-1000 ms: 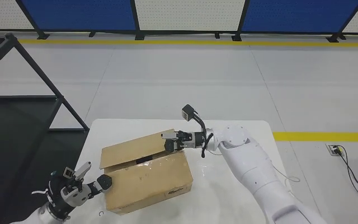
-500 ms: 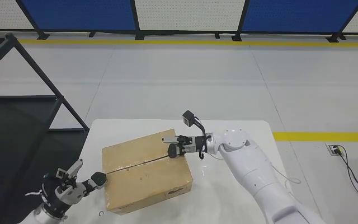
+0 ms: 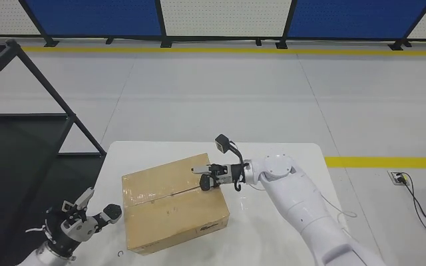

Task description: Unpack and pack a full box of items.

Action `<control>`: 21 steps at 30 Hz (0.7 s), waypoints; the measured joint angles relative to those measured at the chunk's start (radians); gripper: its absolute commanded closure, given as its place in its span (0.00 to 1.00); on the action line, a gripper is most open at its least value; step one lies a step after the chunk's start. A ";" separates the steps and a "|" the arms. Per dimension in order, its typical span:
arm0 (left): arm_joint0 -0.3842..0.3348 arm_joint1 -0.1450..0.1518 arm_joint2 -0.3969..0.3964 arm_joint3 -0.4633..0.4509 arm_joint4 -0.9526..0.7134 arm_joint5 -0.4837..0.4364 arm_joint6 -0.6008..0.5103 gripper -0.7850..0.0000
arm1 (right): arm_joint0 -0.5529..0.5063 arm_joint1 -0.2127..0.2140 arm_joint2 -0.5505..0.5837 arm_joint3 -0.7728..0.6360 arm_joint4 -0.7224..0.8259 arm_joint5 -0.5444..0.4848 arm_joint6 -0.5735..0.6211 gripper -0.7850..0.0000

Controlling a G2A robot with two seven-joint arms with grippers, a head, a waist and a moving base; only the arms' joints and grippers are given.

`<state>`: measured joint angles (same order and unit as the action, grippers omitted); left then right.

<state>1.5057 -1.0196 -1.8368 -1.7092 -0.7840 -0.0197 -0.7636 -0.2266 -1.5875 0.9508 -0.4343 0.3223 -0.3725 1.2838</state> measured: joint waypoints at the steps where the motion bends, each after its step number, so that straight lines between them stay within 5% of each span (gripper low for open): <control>1: -0.008 0.000 0.008 0.003 0.002 0.003 0.002 0.00 | -0.001 0.000 0.000 0.002 0.001 -0.002 -0.001 0.00; 21: -0.079 -0.003 0.065 0.079 0.049 0.018 0.016 0.00 | -0.007 0.042 0.078 0.012 0.030 -0.101 -0.026 0.00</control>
<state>1.4268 -1.0230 -1.7717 -1.6302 -0.7350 -0.0013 -0.7474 -0.2336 -1.5453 1.0290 -0.4225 0.3521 -0.4731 1.2579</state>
